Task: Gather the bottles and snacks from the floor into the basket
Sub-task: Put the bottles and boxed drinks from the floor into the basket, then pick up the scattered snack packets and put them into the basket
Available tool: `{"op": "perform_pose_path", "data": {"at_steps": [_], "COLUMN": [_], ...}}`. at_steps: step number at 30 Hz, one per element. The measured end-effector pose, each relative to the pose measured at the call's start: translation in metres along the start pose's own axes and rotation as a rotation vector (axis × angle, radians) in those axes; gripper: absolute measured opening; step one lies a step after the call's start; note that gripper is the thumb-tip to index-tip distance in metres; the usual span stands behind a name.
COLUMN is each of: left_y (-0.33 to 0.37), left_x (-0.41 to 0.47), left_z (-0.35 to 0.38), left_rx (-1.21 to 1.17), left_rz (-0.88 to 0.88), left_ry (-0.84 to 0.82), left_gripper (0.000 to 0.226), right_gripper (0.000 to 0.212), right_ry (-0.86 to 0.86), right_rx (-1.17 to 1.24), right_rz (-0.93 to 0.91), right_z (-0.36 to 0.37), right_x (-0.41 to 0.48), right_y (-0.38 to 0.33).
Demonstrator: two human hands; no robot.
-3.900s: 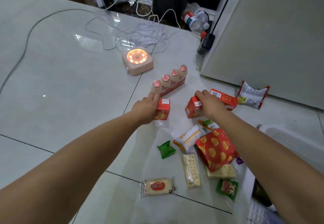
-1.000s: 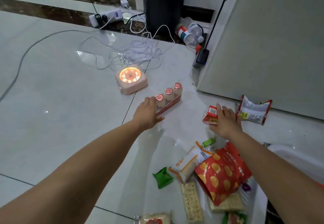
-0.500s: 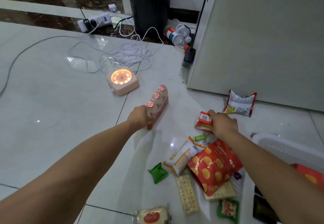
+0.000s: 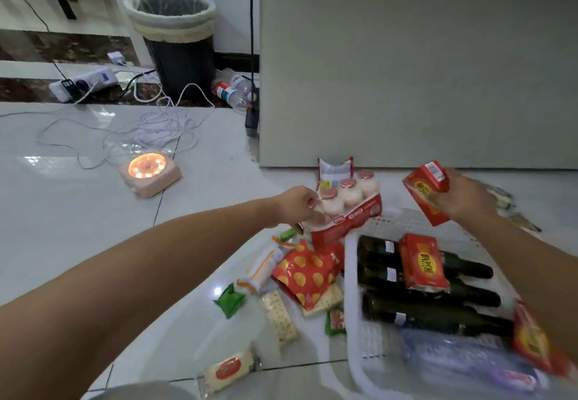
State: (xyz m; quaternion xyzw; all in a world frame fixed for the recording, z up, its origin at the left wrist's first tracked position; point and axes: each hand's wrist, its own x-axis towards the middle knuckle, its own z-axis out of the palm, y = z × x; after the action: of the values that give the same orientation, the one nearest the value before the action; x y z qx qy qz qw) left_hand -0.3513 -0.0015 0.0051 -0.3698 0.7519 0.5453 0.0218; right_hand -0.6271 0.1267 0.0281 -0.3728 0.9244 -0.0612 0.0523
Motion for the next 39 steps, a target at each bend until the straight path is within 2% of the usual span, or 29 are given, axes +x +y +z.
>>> {"op": "perform_pose_path", "data": {"at_steps": [3,6,8,11,13,14,16,19,21,24,27,32,39], "left_y": [0.028,0.039,0.041,0.036,0.040,0.045,0.067,0.110,0.141,0.206,0.289,0.446,0.635], "left_x": [0.008,0.015,0.014,0.013,0.012,0.012,0.012,0.015,0.017,0.007,-0.020,-0.082,-0.211], "left_z": [0.049,0.092,0.115,0.132,0.130,0.126,0.113,0.084,0.061,0.028,0.002,-0.034,-0.049], "left_rx": [-0.016,-0.060,0.005,0.298,0.456,0.522,0.702,0.965,1.071,1.166,1.276,1.285,1.247], "left_rz": [0.061,0.012,-0.019,0.061,0.081,0.069,0.085,0.246,0.341,0.450,0.543,0.603,0.715], "left_ry": [-0.057,-0.127,-0.102,-0.058,-0.090,-0.095,-0.012,0.156,0.168,0.115,0.107,0.177,0.070], "left_gripper": [0.035,0.036,0.031,0.034,0.036,0.043,0.056,0.061,0.071,0.073,0.073,0.074,0.075], "right_gripper": [0.045,0.047,0.046,0.041,0.041,0.043,0.053,0.065,0.064,0.064,0.063,0.064,0.062], "right_ry": [-0.006,-0.052,-0.101,-0.186,-0.264,-0.300,-0.344,-0.333,-0.276,-0.158,-0.149,-0.111,-0.092], "right_rx": [-0.037,-0.049,-0.027,-0.016,-0.002,0.024,0.081,0.108,0.049,-0.062,-0.139,-0.094,-0.060], "right_rz": [0.149,0.279,0.353,0.360,0.342,0.324,0.288,0.270,0.267,0.253,0.310,0.451,0.662], "right_z": [0.004,0.025,0.040,0.055,0.065,0.069,0.067,0.034,-0.007,-0.094,-0.198,-0.396,-0.622], "right_x": [-0.025,-0.052,-0.068,-0.087,-0.092,-0.092,-0.088,-0.076,-0.068,-0.067,-0.079,-0.124,-0.236], "right_y": [0.059,0.104,0.123,0.131,0.132,0.132,0.130,0.126,0.124,0.126,0.135,0.154,0.161]}}
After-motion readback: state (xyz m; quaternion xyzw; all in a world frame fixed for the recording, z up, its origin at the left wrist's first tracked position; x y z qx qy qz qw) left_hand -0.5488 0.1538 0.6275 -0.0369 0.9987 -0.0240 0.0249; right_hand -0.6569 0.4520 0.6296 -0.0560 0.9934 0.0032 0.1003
